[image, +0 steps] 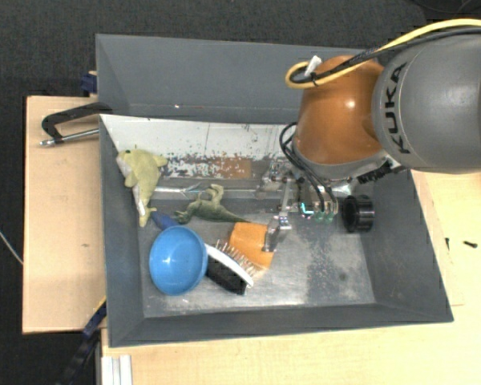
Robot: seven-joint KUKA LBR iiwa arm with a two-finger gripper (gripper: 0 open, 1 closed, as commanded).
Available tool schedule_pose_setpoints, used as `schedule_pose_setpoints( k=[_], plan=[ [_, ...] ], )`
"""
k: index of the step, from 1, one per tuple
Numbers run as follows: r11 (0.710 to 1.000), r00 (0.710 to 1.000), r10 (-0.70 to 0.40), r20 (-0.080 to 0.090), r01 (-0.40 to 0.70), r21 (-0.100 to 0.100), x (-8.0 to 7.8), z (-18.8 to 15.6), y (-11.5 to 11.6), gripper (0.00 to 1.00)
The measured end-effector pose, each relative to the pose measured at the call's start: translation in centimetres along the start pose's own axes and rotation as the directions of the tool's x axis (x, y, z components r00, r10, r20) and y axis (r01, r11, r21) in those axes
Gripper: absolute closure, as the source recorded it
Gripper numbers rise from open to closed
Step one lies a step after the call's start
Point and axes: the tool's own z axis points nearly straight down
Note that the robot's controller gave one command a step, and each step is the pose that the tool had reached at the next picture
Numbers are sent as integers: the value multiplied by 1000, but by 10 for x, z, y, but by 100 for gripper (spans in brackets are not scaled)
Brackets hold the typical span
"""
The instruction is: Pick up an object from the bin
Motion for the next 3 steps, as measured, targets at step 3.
schedule_pose_setpoints(
  k=[3],
  plan=[
    [883, 883, 470, 11, -470, -8, -24, 39, 97, 0]
  ],
)
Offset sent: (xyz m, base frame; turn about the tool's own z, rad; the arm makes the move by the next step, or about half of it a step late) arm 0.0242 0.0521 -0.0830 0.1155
